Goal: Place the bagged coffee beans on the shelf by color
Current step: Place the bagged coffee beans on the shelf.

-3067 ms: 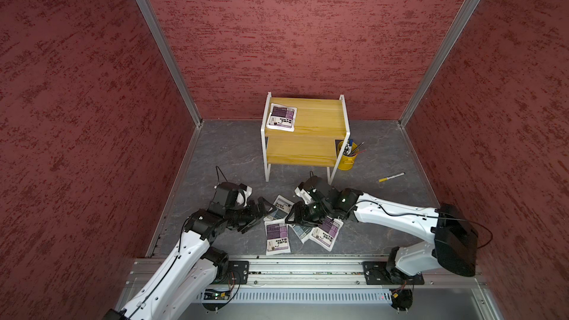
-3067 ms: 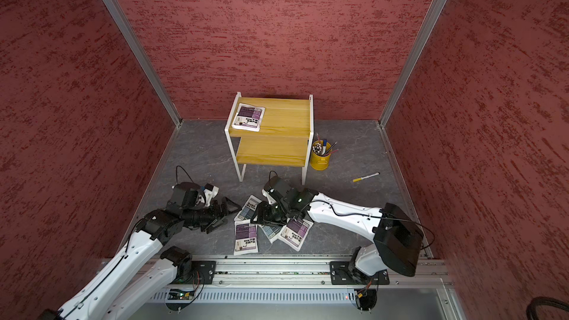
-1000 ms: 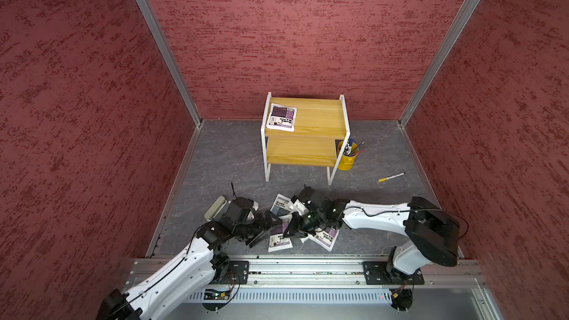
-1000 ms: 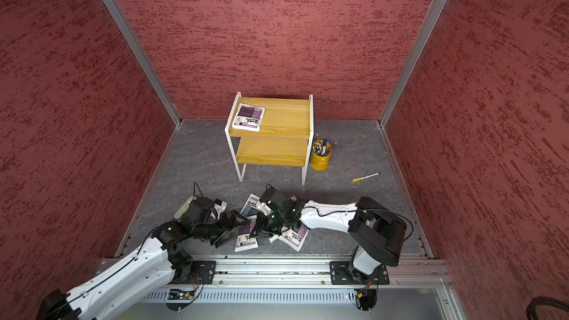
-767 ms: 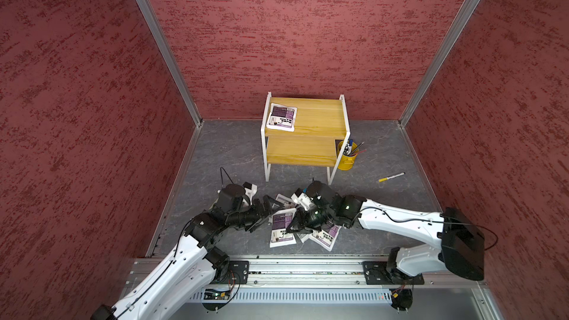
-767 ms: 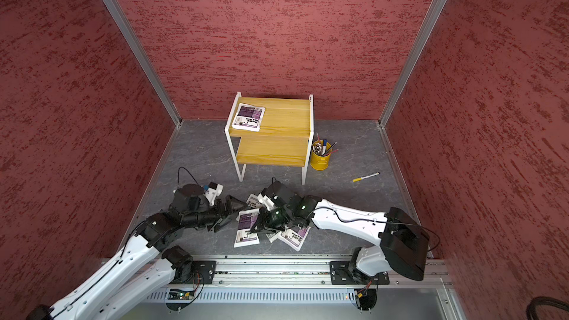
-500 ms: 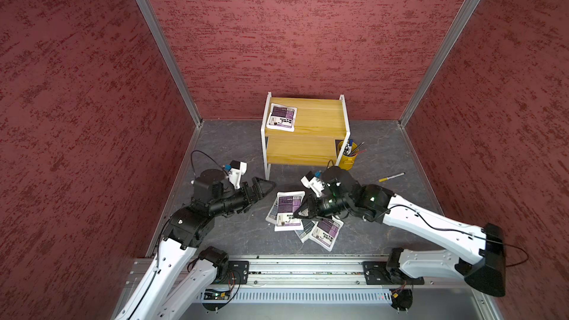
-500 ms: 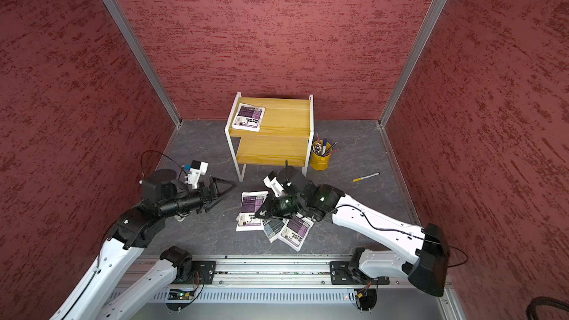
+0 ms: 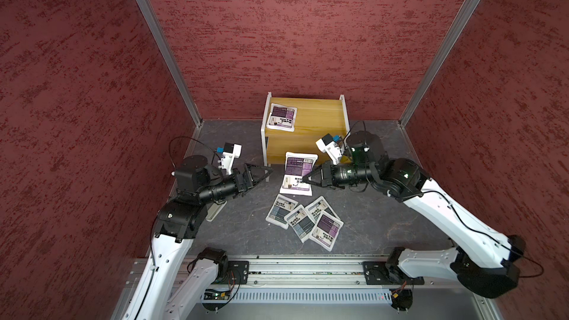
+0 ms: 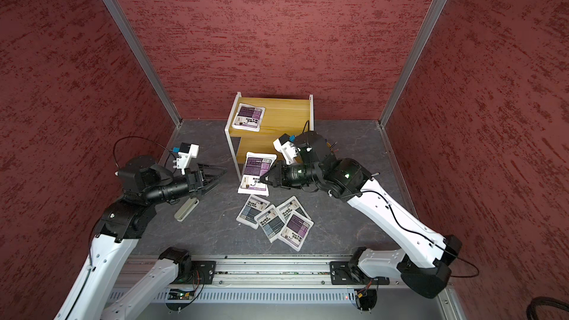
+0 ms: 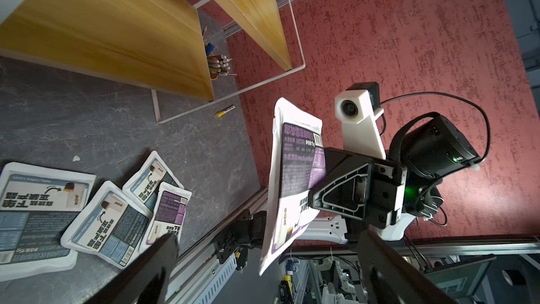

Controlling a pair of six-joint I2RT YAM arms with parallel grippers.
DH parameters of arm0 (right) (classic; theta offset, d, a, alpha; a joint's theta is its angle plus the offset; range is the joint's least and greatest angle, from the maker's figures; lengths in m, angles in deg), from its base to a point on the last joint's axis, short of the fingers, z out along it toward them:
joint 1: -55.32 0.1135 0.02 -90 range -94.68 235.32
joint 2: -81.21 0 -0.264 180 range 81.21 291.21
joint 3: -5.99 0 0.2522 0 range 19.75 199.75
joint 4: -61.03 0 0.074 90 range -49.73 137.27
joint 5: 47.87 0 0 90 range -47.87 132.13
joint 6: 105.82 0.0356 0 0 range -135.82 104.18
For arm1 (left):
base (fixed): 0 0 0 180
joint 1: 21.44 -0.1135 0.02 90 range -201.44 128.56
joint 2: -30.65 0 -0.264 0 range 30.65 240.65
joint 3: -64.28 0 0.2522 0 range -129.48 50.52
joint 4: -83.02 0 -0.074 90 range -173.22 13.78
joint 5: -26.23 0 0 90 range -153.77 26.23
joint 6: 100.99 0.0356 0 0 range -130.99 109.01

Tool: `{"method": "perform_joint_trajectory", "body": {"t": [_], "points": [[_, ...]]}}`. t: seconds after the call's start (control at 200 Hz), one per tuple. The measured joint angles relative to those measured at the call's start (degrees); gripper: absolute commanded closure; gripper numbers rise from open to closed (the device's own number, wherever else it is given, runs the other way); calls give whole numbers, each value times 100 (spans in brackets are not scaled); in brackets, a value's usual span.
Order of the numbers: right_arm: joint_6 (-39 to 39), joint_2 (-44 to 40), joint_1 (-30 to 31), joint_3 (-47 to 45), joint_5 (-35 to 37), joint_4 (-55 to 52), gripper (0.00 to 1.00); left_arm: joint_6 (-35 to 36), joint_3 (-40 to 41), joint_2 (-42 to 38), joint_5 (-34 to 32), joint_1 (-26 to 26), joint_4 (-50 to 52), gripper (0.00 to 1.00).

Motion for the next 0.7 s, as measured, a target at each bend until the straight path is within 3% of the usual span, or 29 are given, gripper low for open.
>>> {"method": "perform_joint_trajectory", "body": {"t": [0.466, 0.696], "points": [[-651, 1217, -1158, 2249, -442, -938, 95, -39, 33, 256, 452, -70, -437, 0], [-966, 2216, -1606, 3812, -778, -1574, 95, 13, 354, 260, 240, 476, -474, 0]]}}
